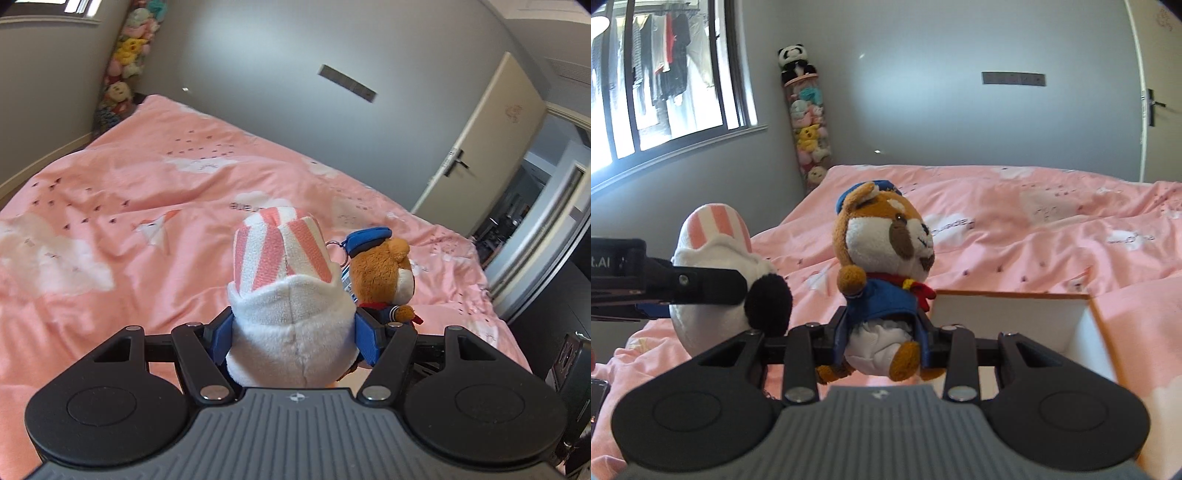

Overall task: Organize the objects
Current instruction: 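Lift and carry both plush toys with both tools over the orange box, then lower both plush toys into the box and open both tools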

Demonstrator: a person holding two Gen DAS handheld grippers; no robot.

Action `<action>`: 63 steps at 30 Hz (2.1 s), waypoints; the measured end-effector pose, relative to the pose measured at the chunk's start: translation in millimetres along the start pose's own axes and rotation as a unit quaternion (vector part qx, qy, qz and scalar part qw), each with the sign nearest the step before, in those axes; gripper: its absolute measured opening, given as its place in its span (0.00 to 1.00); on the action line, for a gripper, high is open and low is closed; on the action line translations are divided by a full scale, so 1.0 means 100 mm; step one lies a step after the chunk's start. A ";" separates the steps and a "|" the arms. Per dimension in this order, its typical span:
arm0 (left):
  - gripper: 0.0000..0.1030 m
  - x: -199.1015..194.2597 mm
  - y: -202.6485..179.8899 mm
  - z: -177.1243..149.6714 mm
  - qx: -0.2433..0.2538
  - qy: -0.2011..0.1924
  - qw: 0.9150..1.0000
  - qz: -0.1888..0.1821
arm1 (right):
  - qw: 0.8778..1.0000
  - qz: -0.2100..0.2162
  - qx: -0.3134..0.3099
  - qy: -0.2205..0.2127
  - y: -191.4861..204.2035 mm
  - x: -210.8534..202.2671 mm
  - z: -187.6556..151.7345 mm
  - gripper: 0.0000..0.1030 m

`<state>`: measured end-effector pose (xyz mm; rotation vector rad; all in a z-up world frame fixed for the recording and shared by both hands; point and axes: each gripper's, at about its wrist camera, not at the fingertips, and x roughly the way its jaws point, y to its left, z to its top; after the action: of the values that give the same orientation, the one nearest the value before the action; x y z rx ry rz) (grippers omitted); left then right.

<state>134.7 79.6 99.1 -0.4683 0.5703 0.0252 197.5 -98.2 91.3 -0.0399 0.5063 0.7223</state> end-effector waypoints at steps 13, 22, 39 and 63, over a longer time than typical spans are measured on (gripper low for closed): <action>0.73 0.93 -0.85 -0.04 0.086 0.063 0.993 -0.050 | 0.998 -0.057 0.009 0.027 -0.94 0.11 0.06 0.37; 0.73 1.66 -1.09 -0.08 0.168 0.140 0.975 -0.026 | 0.994 -0.041 0.025 0.096 -1.43 0.62 -0.07 0.37; 0.74 2.57 -1.15 -0.28 0.296 0.282 0.912 0.042 | 0.970 -0.040 0.049 0.233 -1.66 1.26 -0.30 0.37; 0.86 2.58 -1.20 -0.34 0.328 0.293 0.896 0.060 | 0.970 -0.055 -0.037 0.233 -1.47 1.16 -0.33 0.47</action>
<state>353.2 -69.9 -11.1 0.2422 1.1473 -0.1940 351.7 -143.5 -10.7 -0.3109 0.9198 0.6210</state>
